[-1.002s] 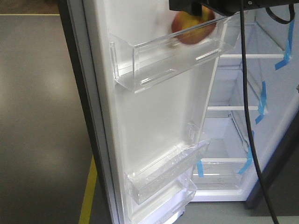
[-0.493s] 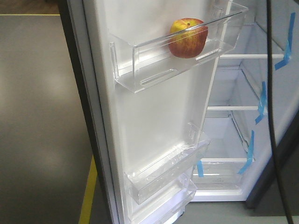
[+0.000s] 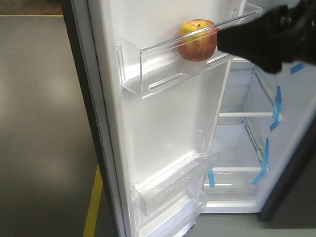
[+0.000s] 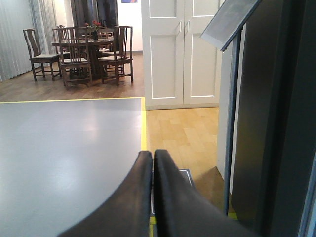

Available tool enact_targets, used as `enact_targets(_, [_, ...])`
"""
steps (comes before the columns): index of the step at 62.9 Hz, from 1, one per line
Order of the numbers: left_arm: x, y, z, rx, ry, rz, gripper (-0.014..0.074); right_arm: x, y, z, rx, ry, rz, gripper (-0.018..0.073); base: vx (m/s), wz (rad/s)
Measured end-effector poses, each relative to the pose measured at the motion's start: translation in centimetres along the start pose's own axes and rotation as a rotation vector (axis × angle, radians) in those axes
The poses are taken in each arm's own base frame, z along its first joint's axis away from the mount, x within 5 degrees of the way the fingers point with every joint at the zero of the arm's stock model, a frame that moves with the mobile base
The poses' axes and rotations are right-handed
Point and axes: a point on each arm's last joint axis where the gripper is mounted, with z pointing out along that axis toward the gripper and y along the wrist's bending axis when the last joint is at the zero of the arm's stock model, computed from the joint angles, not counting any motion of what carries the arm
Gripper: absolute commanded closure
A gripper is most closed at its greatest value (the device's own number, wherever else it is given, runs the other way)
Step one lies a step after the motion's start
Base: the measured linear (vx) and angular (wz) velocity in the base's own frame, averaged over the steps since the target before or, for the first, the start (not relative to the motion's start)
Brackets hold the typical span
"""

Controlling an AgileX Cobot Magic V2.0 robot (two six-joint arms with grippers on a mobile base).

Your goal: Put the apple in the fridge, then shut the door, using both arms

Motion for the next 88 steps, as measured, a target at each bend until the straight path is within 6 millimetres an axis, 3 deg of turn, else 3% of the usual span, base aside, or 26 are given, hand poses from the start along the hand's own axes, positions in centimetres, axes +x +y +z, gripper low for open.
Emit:
enact_targets(33, [0.0,0.0,0.0,0.000,0.000,0.000,0.0603,12.1,5.9,-7.9,-0.009,-0.018,-0.022,-0.0012,0.00,0.00])
enact_targets(54, [0.0,0.0,0.0,0.000,0.000,0.000,0.0603,19.4,8.7,-10.2,-0.084,0.036,-0.049,-0.0012,0.00,0.00])
enact_targets(70, [0.0,0.0,0.0,0.000,0.000,0.000,0.0603,22.7,9.7,-11.1,-0.107,0.034,-0.013,-0.0012,0.00,0.00])
enact_targets(88, [0.0,0.0,0.0,0.000,0.000,0.000,0.0603,23.8,10.2,-11.5,-0.127,0.050,-0.022,-0.0012,0.00,0.00])
